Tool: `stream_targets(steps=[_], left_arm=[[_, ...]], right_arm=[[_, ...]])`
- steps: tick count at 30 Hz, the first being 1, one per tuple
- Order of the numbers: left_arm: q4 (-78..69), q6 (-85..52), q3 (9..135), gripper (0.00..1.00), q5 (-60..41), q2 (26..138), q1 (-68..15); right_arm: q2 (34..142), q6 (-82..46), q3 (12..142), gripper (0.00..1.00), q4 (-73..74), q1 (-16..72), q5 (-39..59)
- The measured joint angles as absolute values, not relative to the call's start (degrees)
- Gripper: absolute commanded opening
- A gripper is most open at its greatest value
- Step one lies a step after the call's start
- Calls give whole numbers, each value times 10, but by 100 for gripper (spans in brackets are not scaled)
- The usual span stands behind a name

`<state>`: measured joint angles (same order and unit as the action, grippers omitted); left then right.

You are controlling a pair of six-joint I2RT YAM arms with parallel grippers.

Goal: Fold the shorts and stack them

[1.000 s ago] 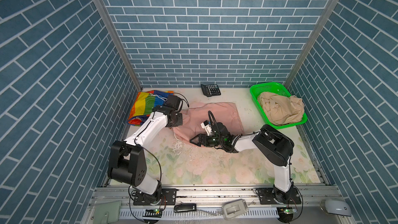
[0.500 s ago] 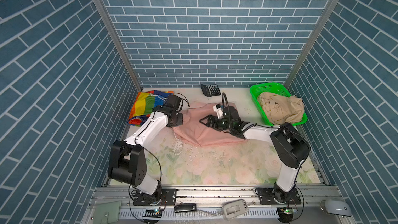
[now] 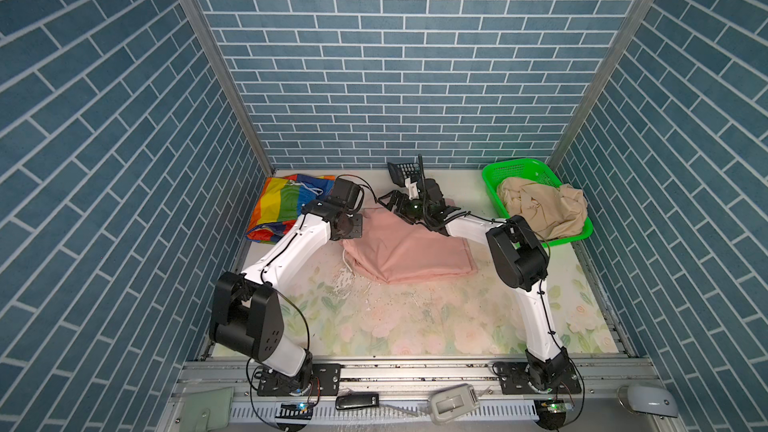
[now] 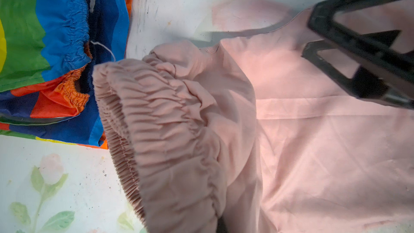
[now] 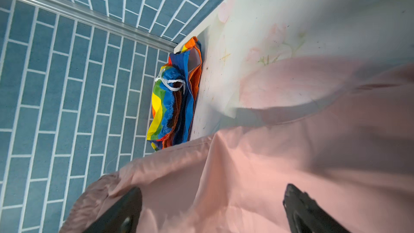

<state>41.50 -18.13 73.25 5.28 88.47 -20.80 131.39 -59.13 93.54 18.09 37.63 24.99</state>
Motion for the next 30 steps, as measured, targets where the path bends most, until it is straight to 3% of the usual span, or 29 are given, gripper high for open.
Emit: stream_targets(steps=[12, 21, 25, 30], left_arm=[[413, -178, 733, 0, 53, 870, -210], [415, -167, 733, 0, 53, 855, -212], [420, -162, 733, 0, 53, 855, -213], [451, -156, 770, 0, 65, 874, -226]], right_arm=[[1456, -649, 1094, 99, 182, 405, 231], [1474, -657, 1129, 99, 175, 406, 221], [1450, -657, 1100, 99, 179, 396, 229], [1312, -657, 962, 99, 180, 355, 248]])
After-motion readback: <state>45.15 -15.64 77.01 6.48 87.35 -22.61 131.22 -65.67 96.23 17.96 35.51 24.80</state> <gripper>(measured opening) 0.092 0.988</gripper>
